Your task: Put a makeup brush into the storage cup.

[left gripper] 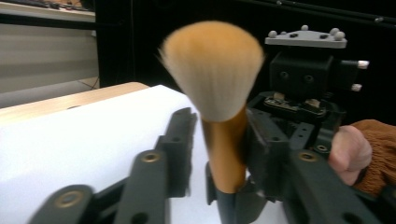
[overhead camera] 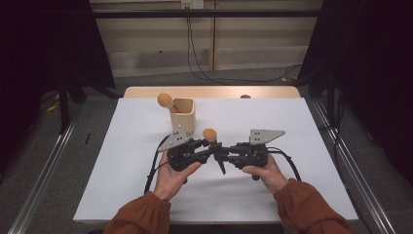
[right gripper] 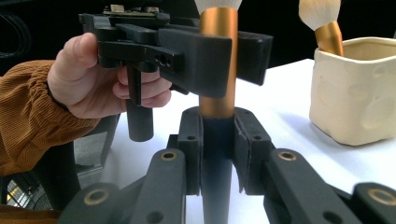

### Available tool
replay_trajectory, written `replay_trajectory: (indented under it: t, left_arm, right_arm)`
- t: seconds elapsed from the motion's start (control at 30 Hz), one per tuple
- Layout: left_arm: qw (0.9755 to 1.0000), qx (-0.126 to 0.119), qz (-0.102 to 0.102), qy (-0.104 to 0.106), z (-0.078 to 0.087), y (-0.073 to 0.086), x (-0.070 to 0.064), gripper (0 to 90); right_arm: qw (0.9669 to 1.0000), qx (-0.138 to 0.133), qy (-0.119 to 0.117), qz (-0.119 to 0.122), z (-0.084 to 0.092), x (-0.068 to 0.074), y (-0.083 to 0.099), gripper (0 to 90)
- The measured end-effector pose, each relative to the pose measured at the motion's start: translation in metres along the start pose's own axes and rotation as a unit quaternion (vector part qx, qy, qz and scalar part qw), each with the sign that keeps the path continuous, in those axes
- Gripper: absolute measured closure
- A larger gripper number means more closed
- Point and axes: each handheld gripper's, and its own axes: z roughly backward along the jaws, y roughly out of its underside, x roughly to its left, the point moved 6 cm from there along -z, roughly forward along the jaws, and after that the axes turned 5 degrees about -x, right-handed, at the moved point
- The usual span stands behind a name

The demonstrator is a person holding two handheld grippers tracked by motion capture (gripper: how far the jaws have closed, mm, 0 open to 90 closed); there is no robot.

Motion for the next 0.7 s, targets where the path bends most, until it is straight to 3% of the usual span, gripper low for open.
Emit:
replay_trajectory:
  t: [0.2,0.47,0.6,0.7]
  left_arm:
    - [1.0000,-0.001,-0.007,-0.005,-0.0004,0.0011,-0.0009,70.2]
    - [1.0000,-0.003,0.007,-0.002,-0.0014,0.0015,-0.0009,72.1]
    - [0.9999,0.004,0.010,0.003,-0.0021,0.0023,-0.0004,72.3]
    - [0.9999,0.010,0.002,0.007,-0.0033,0.0034,-0.0026,72.3]
  right_arm:
    - [1.0000,0.002,0.001,-0.001,-0.0005,-0.0010,0.0010,75.5]
    - [0.9999,0.002,0.010,-0.001,-0.0010,-0.0019,0.0017,74.0]
    - [0.9999,0.005,0.010,-0.002,-0.0023,-0.0020,0.0022,70.0]
    - [0.9999,0.009,0.009,-0.002,-0.0041,0.0000,0.0021,58.8]
